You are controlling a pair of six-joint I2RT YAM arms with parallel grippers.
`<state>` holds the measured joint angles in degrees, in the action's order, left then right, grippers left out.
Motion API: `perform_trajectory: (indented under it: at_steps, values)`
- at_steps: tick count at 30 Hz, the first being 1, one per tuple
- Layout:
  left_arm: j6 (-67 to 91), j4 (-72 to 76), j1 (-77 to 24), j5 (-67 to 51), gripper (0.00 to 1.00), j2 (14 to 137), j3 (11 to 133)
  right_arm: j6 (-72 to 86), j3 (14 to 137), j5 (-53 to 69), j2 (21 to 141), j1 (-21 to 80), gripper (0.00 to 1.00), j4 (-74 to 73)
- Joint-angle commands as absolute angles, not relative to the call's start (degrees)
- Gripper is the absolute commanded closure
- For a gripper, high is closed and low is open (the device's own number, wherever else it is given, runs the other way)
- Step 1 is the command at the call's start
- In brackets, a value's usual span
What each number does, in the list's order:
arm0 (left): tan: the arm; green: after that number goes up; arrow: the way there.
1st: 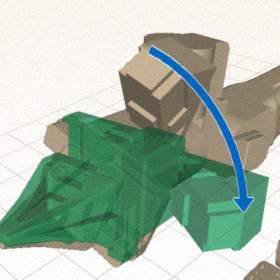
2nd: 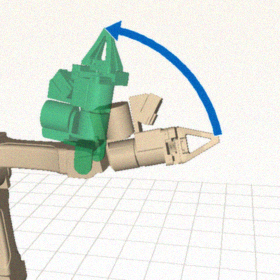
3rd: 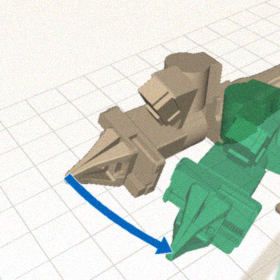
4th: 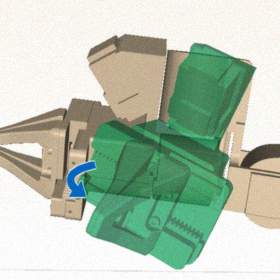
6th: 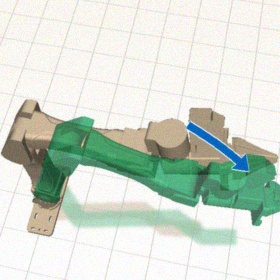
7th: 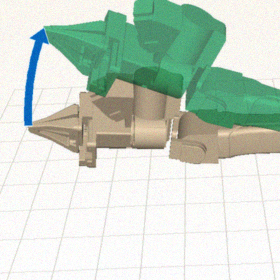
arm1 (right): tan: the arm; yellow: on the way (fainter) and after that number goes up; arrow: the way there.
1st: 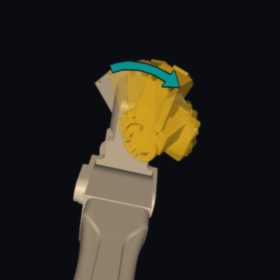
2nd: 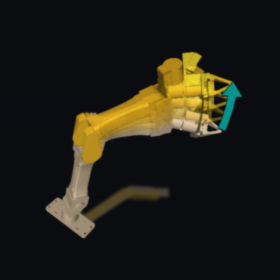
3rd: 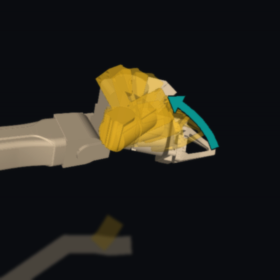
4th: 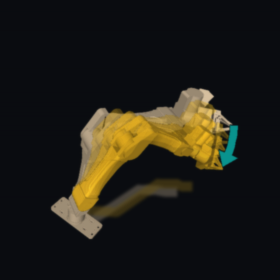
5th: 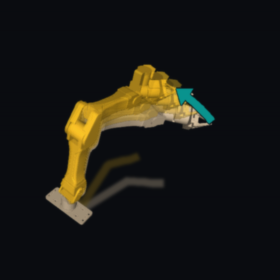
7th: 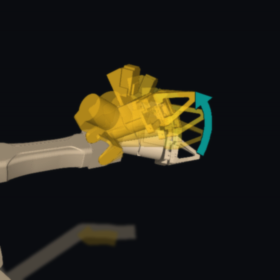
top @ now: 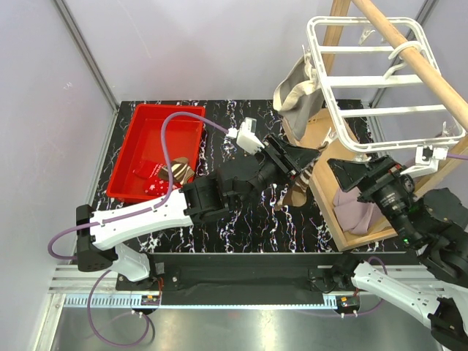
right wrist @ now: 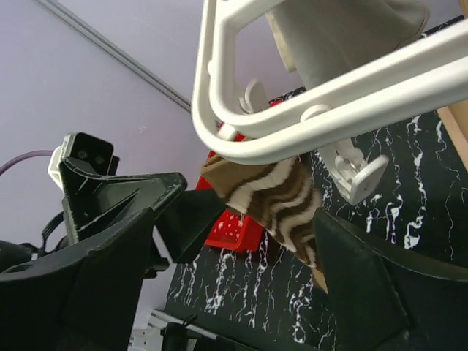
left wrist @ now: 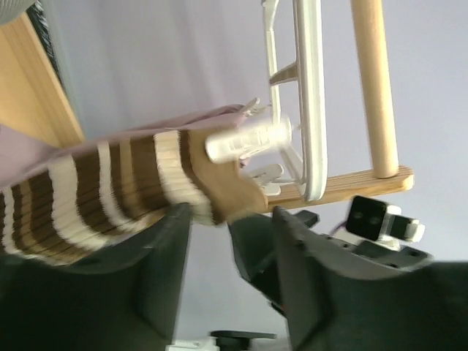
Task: Clip the socks to the hanger
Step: Clamp the sock onto the hanger, then open the clamp at the hanger.
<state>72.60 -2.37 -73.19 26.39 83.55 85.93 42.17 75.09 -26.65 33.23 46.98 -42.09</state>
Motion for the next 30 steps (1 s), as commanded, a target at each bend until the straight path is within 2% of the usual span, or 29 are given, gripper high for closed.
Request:
perform_trajectory:
  at_steps: [1,4,8,12,15,19,22,25,30]
  values:
    - [64.5,-0.6,-73.1,29.6,0.42,83.2,87.2,38.5,81.1,-22.7,33.5,47.3,0.02,-47.7]
    - [56.9,4.6,-73.1,26.8,0.35,82.0,82.7,35.3,86.1,-18.6,34.4,47.2,0.00,-52.8]
    - [49.3,11.3,-73.1,23.1,0.34,79.1,75.6,31.0,91.7,-9.7,36.3,47.2,0.00,-59.2]
    - [40.4,26.3,-73.1,12.9,0.32,76.6,68.7,27.3,95.9,-2.8,36.6,47.2,0.02,-61.0]
    - [33.5,31.5,-73.2,4.1,0.35,78.0,69.7,25.0,97.6,-4.9,36.3,47.2,0.05,-62.0]
    - [19.4,26.3,-73.5,-8.2,0.43,83.4,77.5,22.6,98.8,-10.3,36.9,47.3,0.13,-63.6]
    - [9.1,19.7,-73.7,-5.7,0.47,87.2,82.0,21.8,97.8,-10.6,36.8,47.2,0.19,-63.0]
    - [-1.0,20.5,-73.7,-2.7,0.45,89.1,81.7,21.1,96.4,-11.0,36.8,47.2,0.24,-62.3]
    - [-7.6,20.7,-72.2,0.8,0.44,92.1,82.8,21.2,95.5,-11.4,36.6,47.2,0.27,-62.1]
